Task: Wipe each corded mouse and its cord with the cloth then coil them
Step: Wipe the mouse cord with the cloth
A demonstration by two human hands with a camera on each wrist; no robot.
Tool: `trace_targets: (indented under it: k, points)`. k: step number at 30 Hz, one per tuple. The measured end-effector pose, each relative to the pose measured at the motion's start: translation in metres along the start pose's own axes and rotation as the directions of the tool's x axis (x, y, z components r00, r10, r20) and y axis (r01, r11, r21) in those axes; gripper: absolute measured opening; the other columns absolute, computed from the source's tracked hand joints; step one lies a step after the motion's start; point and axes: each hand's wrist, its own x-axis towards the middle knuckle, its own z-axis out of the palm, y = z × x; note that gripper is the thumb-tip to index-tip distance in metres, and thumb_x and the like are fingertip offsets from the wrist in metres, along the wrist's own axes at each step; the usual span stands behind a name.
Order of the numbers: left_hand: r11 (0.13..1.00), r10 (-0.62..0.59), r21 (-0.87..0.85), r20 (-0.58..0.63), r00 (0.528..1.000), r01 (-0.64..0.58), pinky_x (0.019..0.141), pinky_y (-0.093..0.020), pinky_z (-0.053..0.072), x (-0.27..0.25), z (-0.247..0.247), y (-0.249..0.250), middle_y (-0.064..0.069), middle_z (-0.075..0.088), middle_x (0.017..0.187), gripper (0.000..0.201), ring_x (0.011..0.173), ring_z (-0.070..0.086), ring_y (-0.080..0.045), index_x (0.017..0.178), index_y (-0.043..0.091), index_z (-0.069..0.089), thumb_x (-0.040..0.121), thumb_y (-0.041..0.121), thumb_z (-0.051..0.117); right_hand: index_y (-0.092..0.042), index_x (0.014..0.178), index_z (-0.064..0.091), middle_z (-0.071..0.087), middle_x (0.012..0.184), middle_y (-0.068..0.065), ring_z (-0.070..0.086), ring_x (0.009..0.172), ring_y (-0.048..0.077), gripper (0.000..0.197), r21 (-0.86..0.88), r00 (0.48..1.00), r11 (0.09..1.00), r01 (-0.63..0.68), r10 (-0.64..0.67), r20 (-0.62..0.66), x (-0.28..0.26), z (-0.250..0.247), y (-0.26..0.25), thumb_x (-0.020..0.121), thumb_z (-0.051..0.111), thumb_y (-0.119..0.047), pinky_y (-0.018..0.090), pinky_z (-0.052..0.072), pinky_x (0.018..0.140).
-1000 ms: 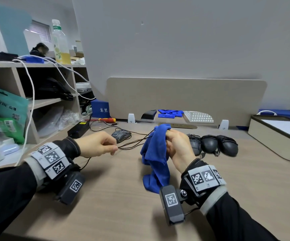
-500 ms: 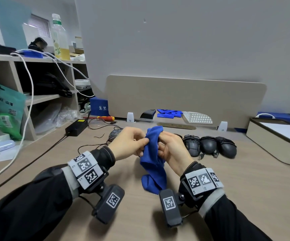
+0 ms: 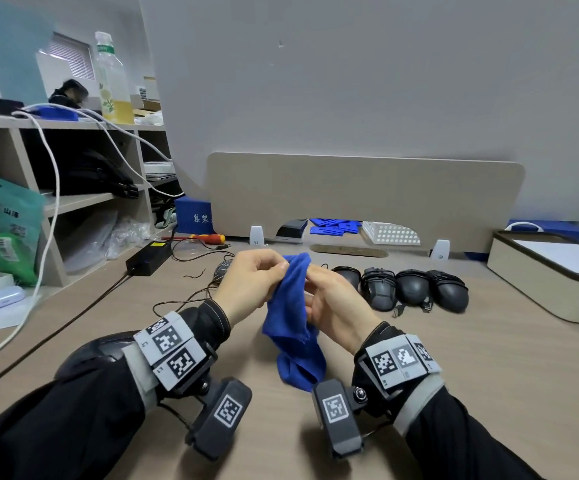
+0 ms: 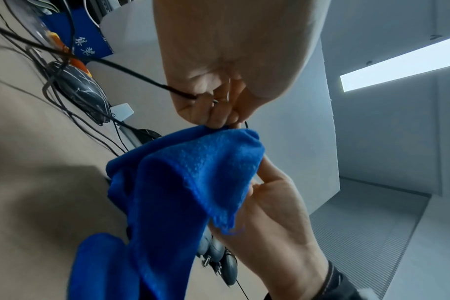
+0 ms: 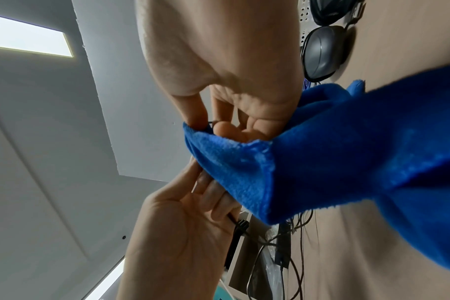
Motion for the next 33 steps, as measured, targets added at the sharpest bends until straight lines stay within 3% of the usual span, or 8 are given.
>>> trace_targets:
  k: [6, 10, 14, 19, 22, 26, 30, 33]
  points:
    - [0.861, 0.163, 0.45, 0.194, 0.967, -0.236, 0.053, -0.023, 0.037, -0.008, -0.005, -0.007, 0.008, 0.054, 0.052, 0.033, 0.05, 0.045, -0.006, 0.056, 0.021, 0.056, 0.081, 0.001, 0.062, -0.001, 0.107, 0.075, 0.072, 0.097, 0.02, 0.066, 0.088, 0.032, 0.022, -0.037, 0.991, 0.997, 0.068, -0.072, -0.112, 0.003, -0.002, 0.007, 0.096, 0.057, -0.007, 0.056, 0.05, 0.096]
    - [0.786, 0.173, 0.552, 0.236, 0.956, -0.278, 0.054, -0.014, 0.035, -0.02, -0.012, -0.008, 0.011, 0.055, 0.054, 0.025, 0.055, 0.05, -0.003, 0.062, 0.019, 0.064, 0.084, 0.009, 0.071, -0.004, 0.093, 0.075, 0.062, 0.083, 0.019, 0.056, 0.062, 0.022, 0.018, 0.071, 0.963, 0.996, 0.06, -0.039, -0.265, 0.005, -0.01, -0.002, 0.087, 0.058, -0.007, 0.029, 0.05, 0.056]
    - [0.717, 0.025, 0.666, 0.269, 0.963, -0.204, 0.05, -0.012, 0.035, -0.022, -0.026, -0.004, 0.009, 0.052, 0.051, 0.03, 0.05, 0.051, 0.0, 0.061, 0.024, 0.058, 0.087, 0.015, 0.07, -0.006, 0.089, 0.074, 0.062, 0.075, 0.009, 0.056, 0.062, 0.018, 0.019, 0.215, 0.945, 0.971, 0.103, -0.028, -0.326, 0.008, -0.023, -0.013, 0.091, 0.055, -0.004, 0.027, 0.047, 0.059]
    - [0.887, -0.286, 0.447, 0.331, 0.899, 0.118, 0.055, -0.021, 0.045, -0.012, -0.014, 0.006, -0.005, 0.072, 0.07, 0.015, 0.058, 0.063, -0.014, 0.082, 0.014, 0.062, 0.096, 0.017, 0.06, -0.006, 0.106, 0.072, 0.065, 0.086, 0.015, 0.062, 0.071, 0.023, 0.022, 0.122, 0.97, 0.99, 0.071, -0.04, -0.239, 0.008, -0.016, -0.006, 0.097, 0.052, -0.012, 0.031, 0.053, 0.068]
    - [0.957, -0.278, 0.167, 0.273, 0.921, 0.239, 0.054, -0.023, 0.045, -0.004, 0.002, 0.014, -0.009, 0.063, 0.062, 0.026, 0.052, 0.06, -0.018, 0.077, 0.012, 0.059, 0.1, 0.023, 0.056, -0.007, 0.11, 0.071, 0.069, 0.096, 0.017, 0.065, 0.081, 0.024, 0.025, 0.025, 0.968, 0.997, 0.076, -0.068, -0.242, 0.009, -0.015, -0.004, 0.101, 0.049, -0.013, 0.038, 0.053, 0.082]
    - [0.972, -0.193, 0.158, 0.132, 0.972, 0.172, 0.045, -0.019, 0.04, 0.0, 0.005, 0.018, -0.009, 0.054, 0.058, 0.02, 0.046, 0.048, -0.015, 0.075, 0.006, 0.062, 0.095, 0.007, 0.061, -0.005, 0.111, 0.073, 0.069, 0.114, 0.026, 0.065, 0.109, 0.044, 0.028, 0.006, 0.974, 0.999, 0.04, -0.038, -0.224, 0.007, -0.011, -0.004, 0.088, 0.066, -0.019, 0.06, 0.044, 0.106]
    - [0.961, -0.106, 0.262, 0.074, 0.992, 0.083, 0.044, -0.018, 0.039, 0.001, 0.005, 0.014, -0.004, 0.057, 0.055, 0.015, 0.042, 0.047, -0.006, 0.073, 0.001, 0.066, 0.088, 0.003, 0.066, -0.002, 0.114, 0.071, 0.065, 0.108, 0.036, 0.062, 0.105, 0.056, 0.034, -0.029, 0.993, 0.999, 0.018, -0.021, -0.12, 0.002, -0.003, 0.0, 0.086, 0.068, -0.022, 0.07, 0.045, 0.097]
    - [0.882, 0.039, 0.465, 0.1, 0.994, -0.081, 0.06, -0.031, 0.051, 0.002, 0.007, 0.009, -0.004, 0.067, 0.062, 0.016, 0.057, 0.057, -0.015, 0.066, 0.005, 0.068, 0.081, 0.007, 0.069, -0.003, 0.086, 0.073, 0.071, 0.073, 0.018, 0.071, 0.072, 0.035, 0.019, -0.159, 0.981, 0.986, 0.049, -0.078, -0.178, 0.002, -0.009, 0.004, 0.095, 0.056, -0.005, 0.037, 0.061, 0.066]
